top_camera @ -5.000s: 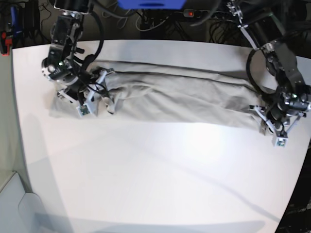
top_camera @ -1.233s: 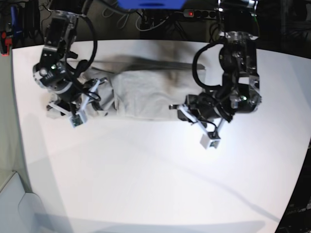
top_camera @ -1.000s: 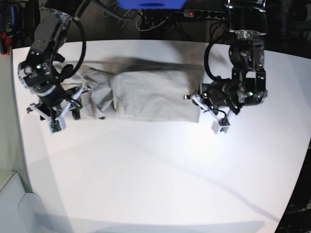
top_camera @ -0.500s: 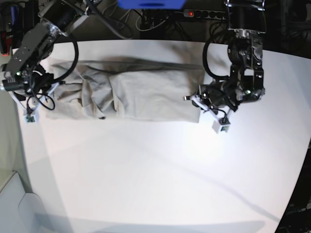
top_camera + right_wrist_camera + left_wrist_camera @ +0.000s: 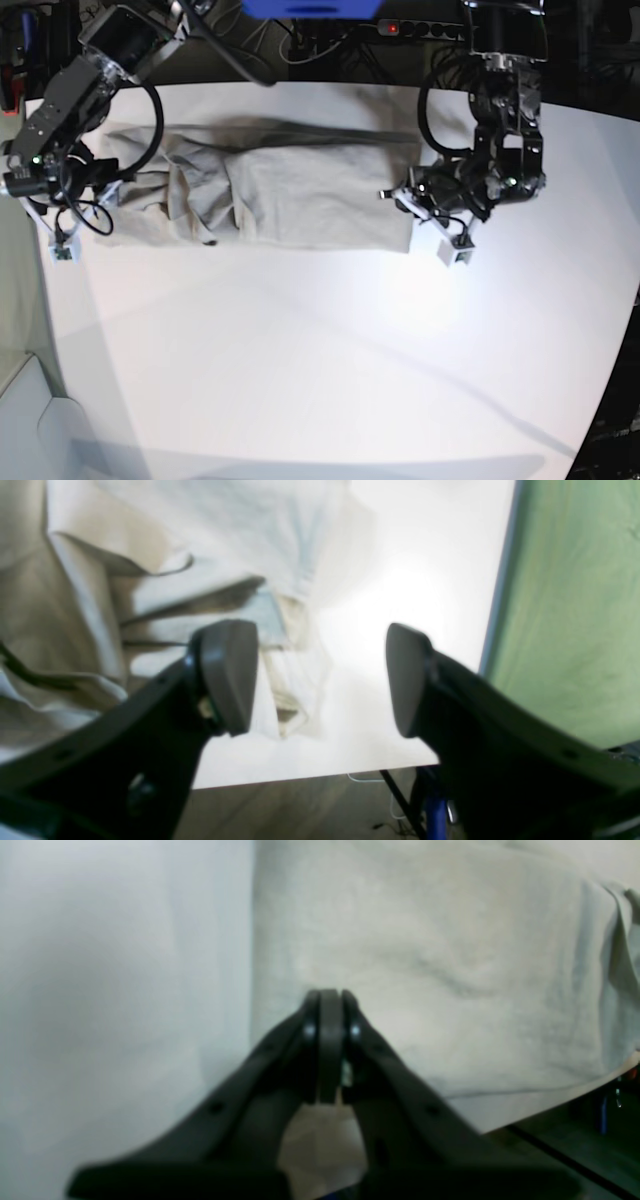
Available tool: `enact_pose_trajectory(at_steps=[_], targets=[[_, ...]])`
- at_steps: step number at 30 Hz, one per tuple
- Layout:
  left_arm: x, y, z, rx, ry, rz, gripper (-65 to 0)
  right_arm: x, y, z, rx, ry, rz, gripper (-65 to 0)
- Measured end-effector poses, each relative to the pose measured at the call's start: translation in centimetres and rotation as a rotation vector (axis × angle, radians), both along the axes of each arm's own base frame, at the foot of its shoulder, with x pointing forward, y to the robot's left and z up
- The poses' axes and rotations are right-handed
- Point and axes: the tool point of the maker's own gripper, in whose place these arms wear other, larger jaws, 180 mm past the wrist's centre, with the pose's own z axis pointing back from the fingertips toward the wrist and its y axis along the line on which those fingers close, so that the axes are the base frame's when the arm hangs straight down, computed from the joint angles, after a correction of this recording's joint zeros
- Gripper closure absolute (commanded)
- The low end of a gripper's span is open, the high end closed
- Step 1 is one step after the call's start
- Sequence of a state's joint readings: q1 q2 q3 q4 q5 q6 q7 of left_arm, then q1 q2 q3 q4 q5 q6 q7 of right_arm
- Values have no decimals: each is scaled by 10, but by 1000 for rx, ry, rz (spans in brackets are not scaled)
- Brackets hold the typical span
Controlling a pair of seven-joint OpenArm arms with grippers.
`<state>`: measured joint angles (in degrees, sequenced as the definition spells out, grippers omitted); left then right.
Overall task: Layout the t-shirt on the table in an organized manner, then fold the t-shirt properly
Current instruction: 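Open both grippers and withdraw them from the folded shirt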
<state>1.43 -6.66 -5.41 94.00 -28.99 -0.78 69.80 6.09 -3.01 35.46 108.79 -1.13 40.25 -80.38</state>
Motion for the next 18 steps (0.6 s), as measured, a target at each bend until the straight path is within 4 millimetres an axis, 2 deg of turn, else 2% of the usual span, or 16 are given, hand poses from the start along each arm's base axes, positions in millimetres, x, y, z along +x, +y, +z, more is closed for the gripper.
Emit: enact_pose_trajectory(at_steps=[3, 8, 18], targets=[[-2, -1, 4, 1, -10, -5, 0, 0, 0, 0, 0, 2, -1, -453], [6, 3, 21, 15, -71, -11, 0, -1, 0, -3, 6, 8, 0, -508], [-5, 1, 23, 16, -74, -19, 0, -8, 20, -67, 184, 164, 10, -631]])
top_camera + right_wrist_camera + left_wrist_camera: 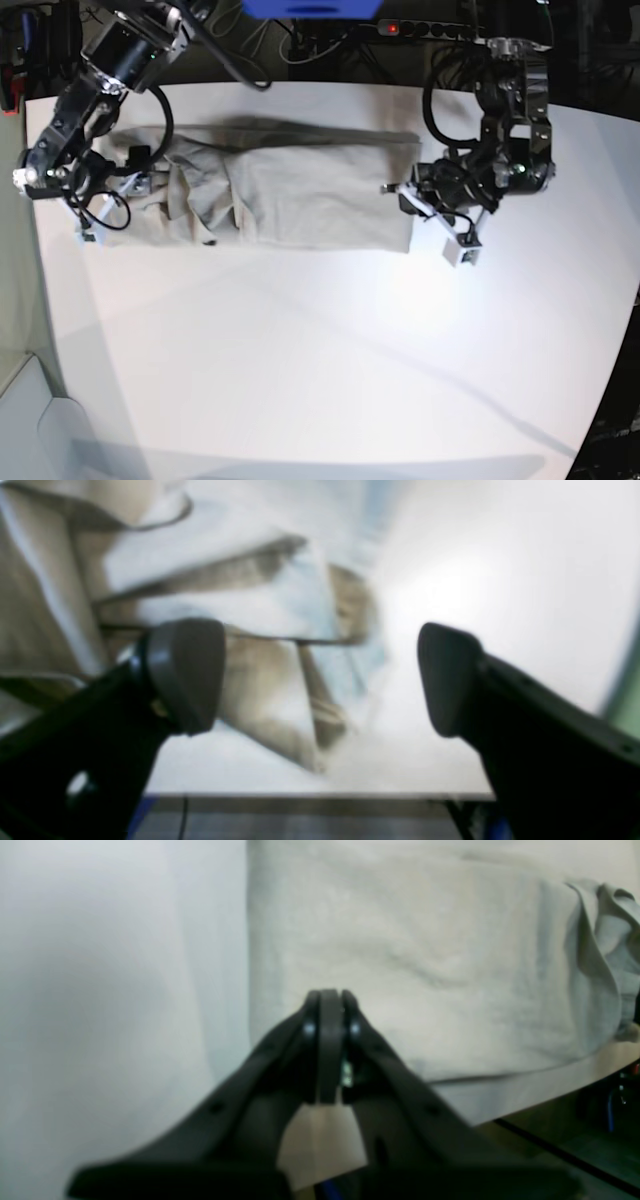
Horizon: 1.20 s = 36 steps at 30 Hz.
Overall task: Layout the t-shirt on the table in an organized manner, then fold the t-shirt properly
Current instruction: 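Open both grippers and withdraw them from the folded shirt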
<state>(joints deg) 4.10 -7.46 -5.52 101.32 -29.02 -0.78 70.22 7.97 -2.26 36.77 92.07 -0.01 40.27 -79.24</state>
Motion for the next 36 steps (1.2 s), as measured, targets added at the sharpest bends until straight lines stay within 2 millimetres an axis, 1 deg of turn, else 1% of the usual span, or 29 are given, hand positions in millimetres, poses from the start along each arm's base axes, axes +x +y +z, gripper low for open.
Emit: enact_pose_trajectory(at_steps=[2, 5, 8, 10, 14, 19, 22, 24, 28, 32, 34, 36], targets=[[-5, 0, -3, 0, 13, -1, 0, 4, 2, -4, 52, -13, 10, -645], [-8, 0, -3, 0, 12, -2, 0, 10, -6, -3, 78, -36, 15, -650], [-10, -1, -2, 0, 6, -2, 0, 10, -17, 0, 65, -39, 12, -650], [-10, -1, -2, 0, 8, -2, 0, 12, -20, 1, 60, -42, 8, -650], [-10, -1, -2, -1, 8, -2, 0, 17, -18, 4, 68, -57, 11, -650], [-10, -1, -2, -1, 8, -1, 0, 17, -16, 3, 78, -58, 12, -650], [-11, -1, -2, 0, 8, -2, 0, 18, -10, -3, 119, -59, 13, -650], [-10, -2, 3, 2, -6, -6, 0, 19, -12, -4, 125, -59, 12, -650], [-2, -5, 27, 0, -85, -18, 0, 21, -13, -7, 136, -53, 10, -650], [0, -7, 39, 1, -121, -23, 0, 25, -12, -11, 159, -62, 1, -650], [2, -2, 40, -9, -124, 1, 0, 25, -12, -12, 164, -61, 1, -650], [4, 9, 41, 0, -129, 38, 0, 25, -12, -12, 165, -64, 1, -650]])
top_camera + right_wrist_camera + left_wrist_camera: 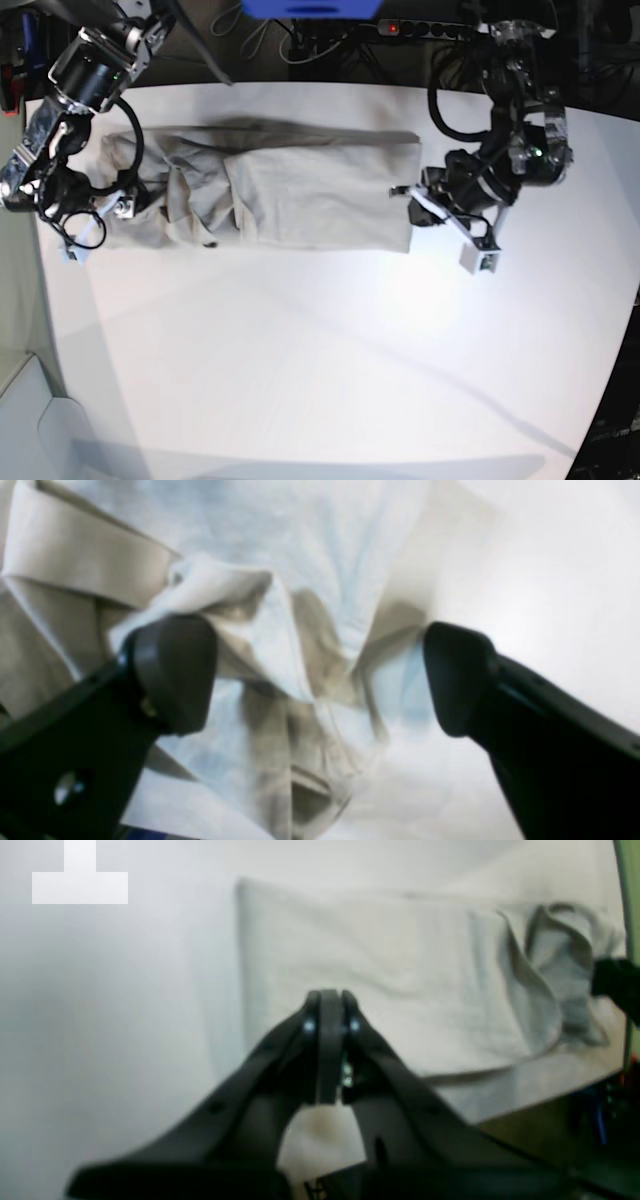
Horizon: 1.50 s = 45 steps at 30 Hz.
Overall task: Layout the t-shirt on the table in an organized manner, then fold the t-shirt properly
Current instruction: 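Open both grippers and withdraw them from the folded shirt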
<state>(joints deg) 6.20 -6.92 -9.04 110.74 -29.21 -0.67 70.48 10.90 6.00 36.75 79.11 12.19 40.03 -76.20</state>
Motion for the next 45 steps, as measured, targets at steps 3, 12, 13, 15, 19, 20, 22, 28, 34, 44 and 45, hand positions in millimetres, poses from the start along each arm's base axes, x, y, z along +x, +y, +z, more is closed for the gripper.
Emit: enact_pose_trajectory(at_steps=[3, 12, 13, 15, 19, 20, 22, 28, 34, 44, 45], targets=[[2, 13, 1, 5, -5, 39, 0, 1, 0, 0, 1, -4, 0, -650], [-2, 43, -2, 20, 8, 130, 0, 0, 0, 0, 2, -5, -2, -650], [-2, 43, -2, 21, 7, 131, 0, 1, 1, 0, 4, -7, -3, -650], [-1, 43, -1, 20, 3, 131, 0, 1, 3, -1, 6, -6, -2, -650], [-4, 43, -3, 19, 11, 130, 0, 2, 4, 0, 8, -12, -5, -650], [-4, 43, -4, 19, 13, 130, 0, 1, 5, -1, 15, -17, -16, -650], [-4, 43, -4, 19, 13, 130, 0, 2, 6, -1, 42, -37, -48, -650], [-4, 43, -3, 20, 12, 130, 0, 2, 3, 0, 65, -58, -88, -646], [-4, 44, -4, 22, 12, 130, 0, 6, 8, 3, 97, -82, -89, -607], [-4, 44, -4, 22, 12, 130, 0, 10, 29, 5, 212, -124, -80, -425], [-4, 44, -4, 22, 12, 130, 0, 10, 30, 4, 212, -120, -79, -410]])
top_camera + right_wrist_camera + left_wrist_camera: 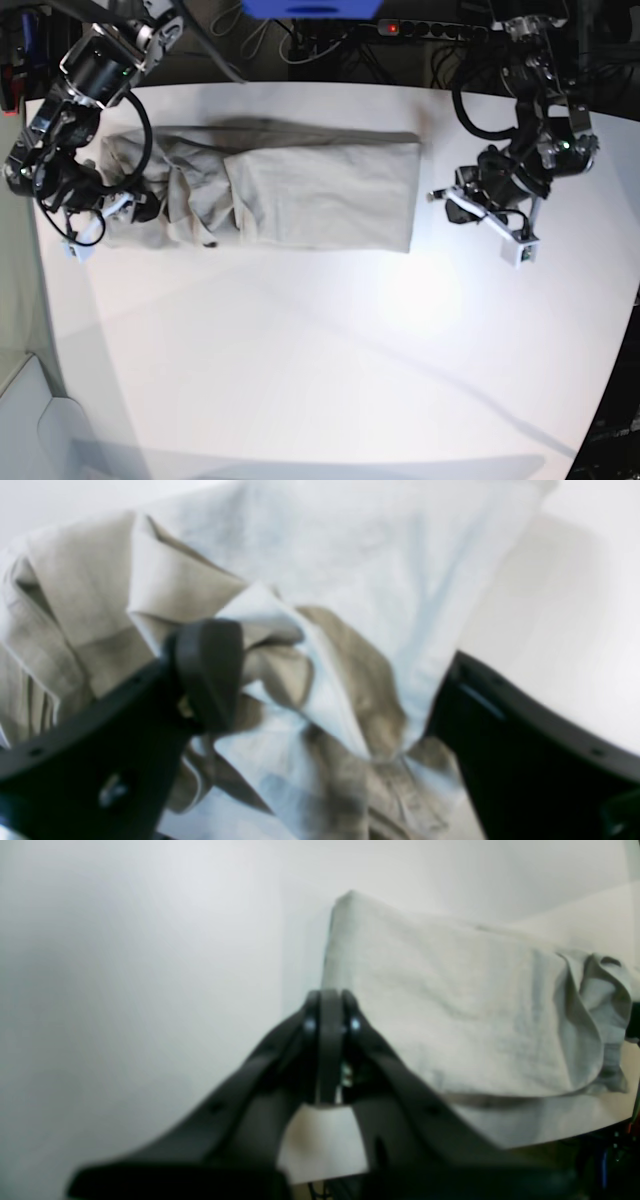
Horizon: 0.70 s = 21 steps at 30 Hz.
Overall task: Layout the t-shirt on the table in an organized manner, then fold the t-shirt properly
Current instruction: 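Open both grippers and withdraw them from the folded shirt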
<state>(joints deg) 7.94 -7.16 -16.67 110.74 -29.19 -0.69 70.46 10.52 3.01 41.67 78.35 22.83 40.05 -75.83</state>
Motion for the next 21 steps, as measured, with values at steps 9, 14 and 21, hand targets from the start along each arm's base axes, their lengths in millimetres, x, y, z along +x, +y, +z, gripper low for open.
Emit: enact_pose_trajectory(at_steps=[9, 14, 21], targets=[[0, 1, 0, 4, 1, 1, 0, -4, 5, -4, 16, 17, 4, -189], [1, 16, 2, 11, -5, 46, 0, -7, 11, -10, 52, 30, 5, -2], [0, 35, 2, 17, -6, 105, 0, -5, 14, -12, 75, 28, 2, 0]])
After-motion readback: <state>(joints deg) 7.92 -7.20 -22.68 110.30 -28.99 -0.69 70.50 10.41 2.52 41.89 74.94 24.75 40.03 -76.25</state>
